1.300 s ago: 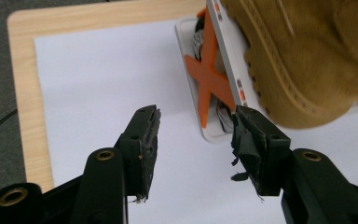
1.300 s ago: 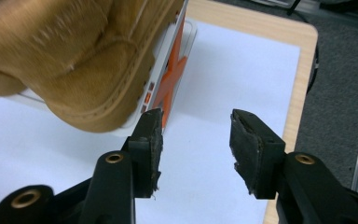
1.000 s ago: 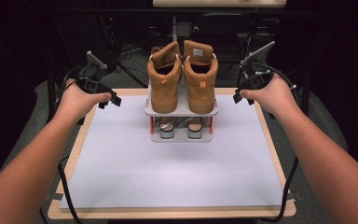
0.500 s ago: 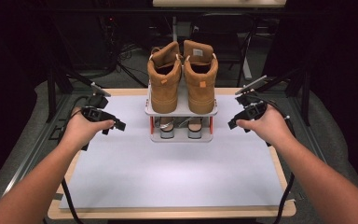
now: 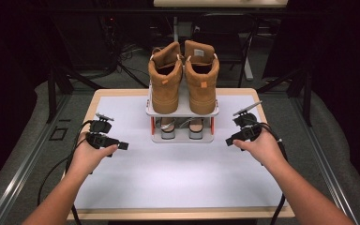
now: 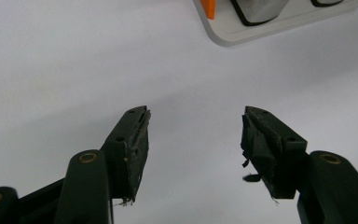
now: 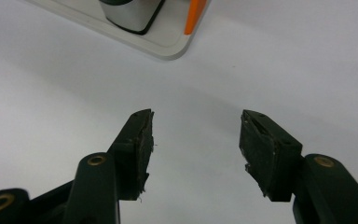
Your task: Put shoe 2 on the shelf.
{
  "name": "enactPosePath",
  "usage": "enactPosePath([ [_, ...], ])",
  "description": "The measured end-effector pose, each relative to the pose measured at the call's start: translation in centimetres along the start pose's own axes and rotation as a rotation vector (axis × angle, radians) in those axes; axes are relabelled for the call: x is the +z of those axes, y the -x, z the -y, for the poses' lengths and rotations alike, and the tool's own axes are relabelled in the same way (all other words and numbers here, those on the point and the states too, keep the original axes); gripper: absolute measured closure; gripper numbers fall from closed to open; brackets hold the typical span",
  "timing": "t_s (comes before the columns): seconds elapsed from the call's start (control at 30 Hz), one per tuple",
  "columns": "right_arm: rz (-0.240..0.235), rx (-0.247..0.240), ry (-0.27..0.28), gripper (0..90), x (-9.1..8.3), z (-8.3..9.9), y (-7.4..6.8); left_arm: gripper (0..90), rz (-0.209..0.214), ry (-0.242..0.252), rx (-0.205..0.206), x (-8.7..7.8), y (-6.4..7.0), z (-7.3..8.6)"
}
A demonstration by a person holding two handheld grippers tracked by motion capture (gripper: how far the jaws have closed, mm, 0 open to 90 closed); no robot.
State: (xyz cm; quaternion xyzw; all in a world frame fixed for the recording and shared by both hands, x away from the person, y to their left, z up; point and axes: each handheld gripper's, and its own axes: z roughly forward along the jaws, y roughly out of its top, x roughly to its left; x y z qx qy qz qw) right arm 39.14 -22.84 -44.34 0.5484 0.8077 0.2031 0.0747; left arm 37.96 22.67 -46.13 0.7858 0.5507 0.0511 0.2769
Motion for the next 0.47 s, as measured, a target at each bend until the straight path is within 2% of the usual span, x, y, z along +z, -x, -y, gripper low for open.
enactPosePath([
  [0.07, -0.014, -0.003, 0.009, 43.0, 0.6, 0.6, -0.2, 41.4, -0.008, 0.028, -0.006, 0.4, -0.1, 0.7],
  [0.1, -0.015, -0.009, 0.003, 42.4, 0.9, 1.0, -0.3, 41.0, -0.011, 0.025, -0.005, 0.7, -0.2, 1.0],
  [0.2, -0.046, -0.005, 0.049, 41.7, 2.0, 2.1, -0.7, 40.8, -0.017, 0.028, -0.004, 1.6, -0.4, 2.0],
  [0.3, -0.034, -0.011, 0.077, 41.0, 2.6, 3.3, -1.0, 40.5, -0.037, 0.028, 0.018, 2.5, -0.4, 2.9],
  [0.33, -0.026, -0.014, 0.078, 40.9, 2.7, 3.6, -1.0, 40.4, -0.033, 0.028, 0.021, 2.7, -0.4, 3.1],
  [0.43, -0.011, -0.013, 0.133, 40.7, 3.2, 5.0, -1.1, 39.6, -0.015, 0.045, 0.012, 3.1, -0.5, 3.9],
  [0.47, 0.001, -0.030, 0.127, 40.6, 3.2, 5.4, -0.9, 39.6, -0.009, 0.049, 0.009, 3.2, -0.6, 4.1],
])
